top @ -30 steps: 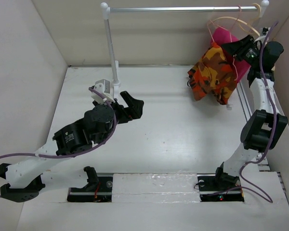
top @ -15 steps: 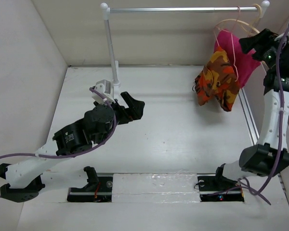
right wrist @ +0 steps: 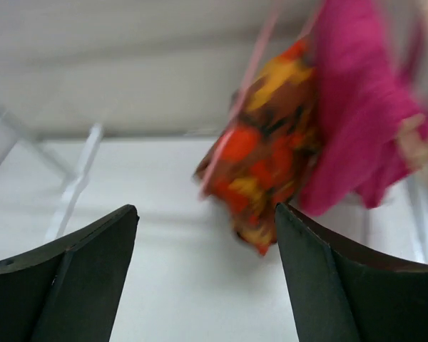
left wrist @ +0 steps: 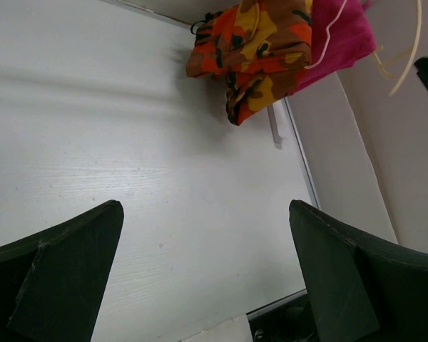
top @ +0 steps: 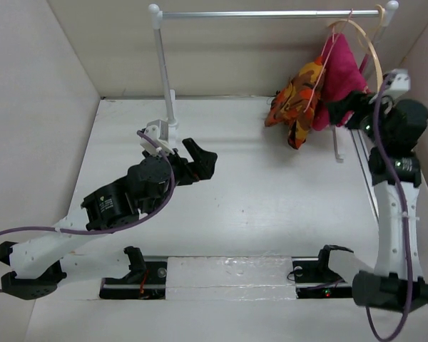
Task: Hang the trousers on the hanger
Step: Reset both arms
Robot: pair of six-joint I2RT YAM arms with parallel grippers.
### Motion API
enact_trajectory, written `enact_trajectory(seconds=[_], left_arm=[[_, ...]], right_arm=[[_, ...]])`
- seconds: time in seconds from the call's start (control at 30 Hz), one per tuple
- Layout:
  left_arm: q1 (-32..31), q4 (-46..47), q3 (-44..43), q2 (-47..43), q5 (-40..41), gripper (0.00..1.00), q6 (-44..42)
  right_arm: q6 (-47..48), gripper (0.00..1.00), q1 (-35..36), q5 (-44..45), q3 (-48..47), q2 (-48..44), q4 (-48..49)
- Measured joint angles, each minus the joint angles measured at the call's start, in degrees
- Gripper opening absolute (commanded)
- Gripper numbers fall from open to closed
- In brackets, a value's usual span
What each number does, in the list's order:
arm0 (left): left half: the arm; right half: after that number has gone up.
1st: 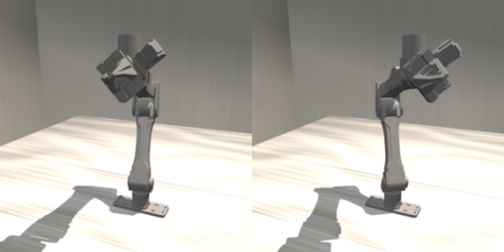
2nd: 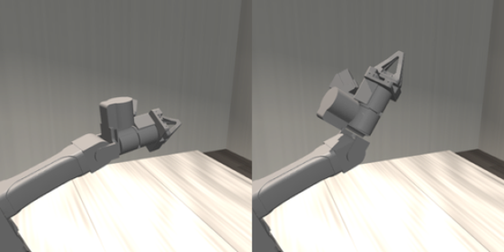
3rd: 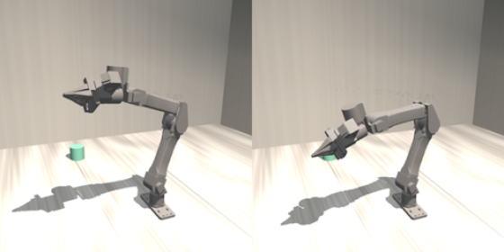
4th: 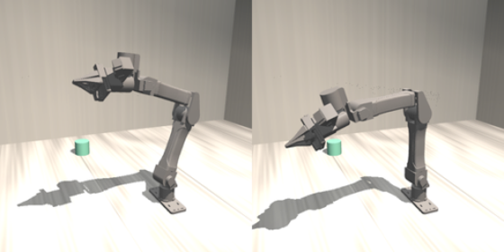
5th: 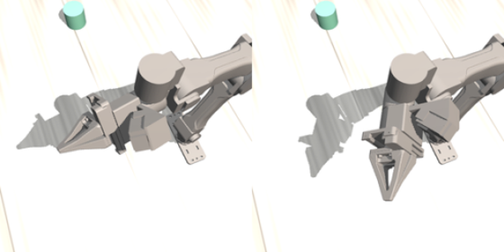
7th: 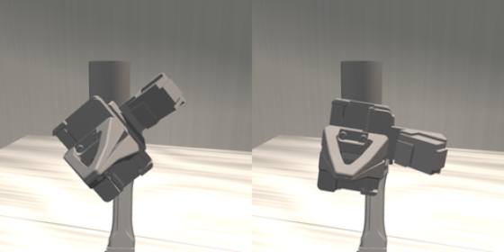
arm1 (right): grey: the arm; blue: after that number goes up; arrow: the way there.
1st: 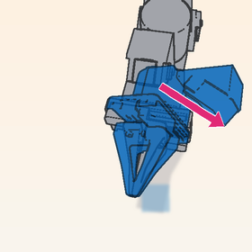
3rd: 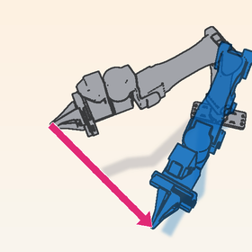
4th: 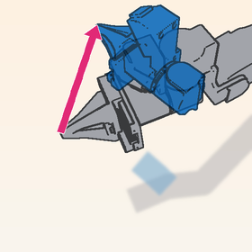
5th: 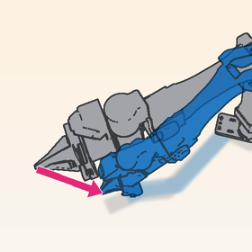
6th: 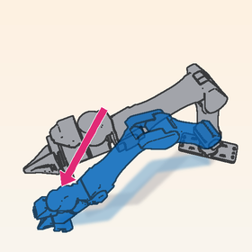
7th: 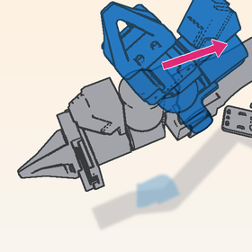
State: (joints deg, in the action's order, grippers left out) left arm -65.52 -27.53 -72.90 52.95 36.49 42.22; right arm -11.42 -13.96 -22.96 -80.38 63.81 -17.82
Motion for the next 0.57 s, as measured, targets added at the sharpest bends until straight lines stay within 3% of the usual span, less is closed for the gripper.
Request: enact_trajectory(seconds=[0.17,0.37,0.57], left_arm=[[0.0,-1.09,2.14,-1.09,1.49,0.99,1.03],[0.44,-3.63,10.82,-6.36,1.95,0.99,4.42],[0.44,-3.65,18.69,-7.61,-2.25,0.99,7.21]], right_arm=[[3.13,0.75,13.25,0.74,16.83,-15.91,-3.17],[7.63,0.73,15.26,5.22,29.73,-33.99,-14.51],[9.35,0.75,15.52,6.27,37.13,-39.78,-23.1]])
